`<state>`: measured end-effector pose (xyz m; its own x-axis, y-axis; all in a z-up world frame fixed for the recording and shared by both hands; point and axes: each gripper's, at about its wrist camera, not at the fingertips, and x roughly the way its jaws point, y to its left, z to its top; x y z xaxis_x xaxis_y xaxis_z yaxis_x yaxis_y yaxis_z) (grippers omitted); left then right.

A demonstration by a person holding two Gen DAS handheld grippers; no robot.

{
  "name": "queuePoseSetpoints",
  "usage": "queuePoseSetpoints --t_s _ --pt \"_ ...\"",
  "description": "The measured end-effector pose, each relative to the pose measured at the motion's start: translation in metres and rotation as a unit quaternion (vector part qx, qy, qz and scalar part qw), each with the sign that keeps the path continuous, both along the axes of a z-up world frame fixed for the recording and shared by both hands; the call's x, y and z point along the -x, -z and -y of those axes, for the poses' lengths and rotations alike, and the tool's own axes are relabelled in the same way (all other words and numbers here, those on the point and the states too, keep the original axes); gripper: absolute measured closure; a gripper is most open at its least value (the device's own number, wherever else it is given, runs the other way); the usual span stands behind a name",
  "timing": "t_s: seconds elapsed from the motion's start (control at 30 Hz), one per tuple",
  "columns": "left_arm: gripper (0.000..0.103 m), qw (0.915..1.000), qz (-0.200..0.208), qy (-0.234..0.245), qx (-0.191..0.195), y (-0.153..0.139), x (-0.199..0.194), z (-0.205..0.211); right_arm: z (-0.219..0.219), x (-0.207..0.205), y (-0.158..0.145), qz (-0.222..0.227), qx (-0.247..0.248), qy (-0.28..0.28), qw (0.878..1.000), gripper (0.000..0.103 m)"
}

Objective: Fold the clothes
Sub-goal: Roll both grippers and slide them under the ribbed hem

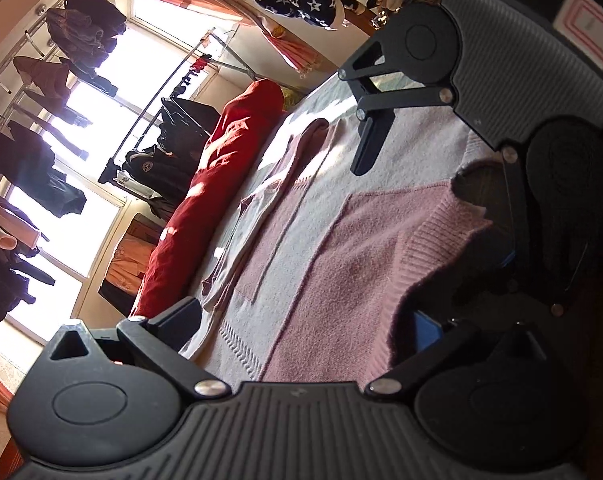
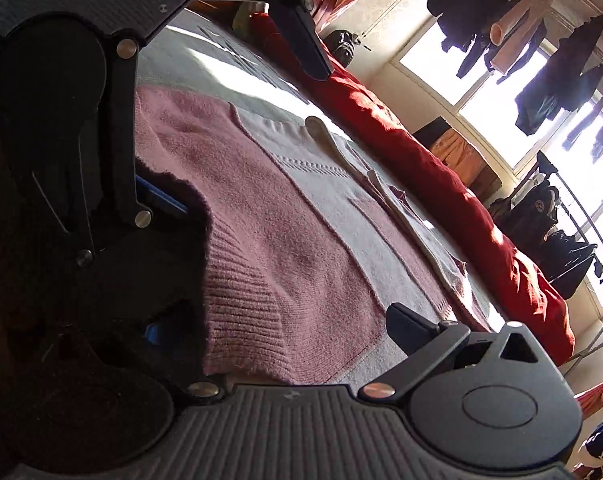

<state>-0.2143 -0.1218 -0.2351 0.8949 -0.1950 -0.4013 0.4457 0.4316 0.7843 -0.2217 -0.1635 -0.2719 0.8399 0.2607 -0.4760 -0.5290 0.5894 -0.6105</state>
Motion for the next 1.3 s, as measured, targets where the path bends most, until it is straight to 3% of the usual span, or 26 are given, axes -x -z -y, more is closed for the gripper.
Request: queuePoseSetpoints --t_s 0.17,0.33,0.53,0.77,1.03,1.3 --pt "0.000 0.9998 -0.017 0.005 -0.002 0.009 0.004 -0.003 -0.006 0.007 0.003 0.076 0.046 0.028 0.996 0.000" --pt "0.000 0.9997 -0.021 0.013 -0.002 0.019 -0.004 0.004 -0.003 0.005 -0.006 0.114 0.043 0.044 0.992 0.000" --pt "0.000 0.9993 0.019 -0.033 0.004 0.019 -0.018 0.006 0.000 0.004 -0.008 0.116 0.025 0.058 0.991 0.000" --pt "0.000 0.9987 0.030 -0.038 0.017 0.006 -0.019 -0.002 0.011 0.009 0.016 0.093 0.026 0.092 0.991 0.000" --pt "0.000 0.9987 0.030 -0.036 0.021 0.004 -0.020 -0.005 0.035 0.019 0.022 0.108 0.072 0.116 0.985 0.000" --pt "0.000 0.9985 0.024 -0.041 0.027 0.003 -0.021 -0.008 0.063 0.029 0.020 0.091 0.114 0.115 0.983 0.000"
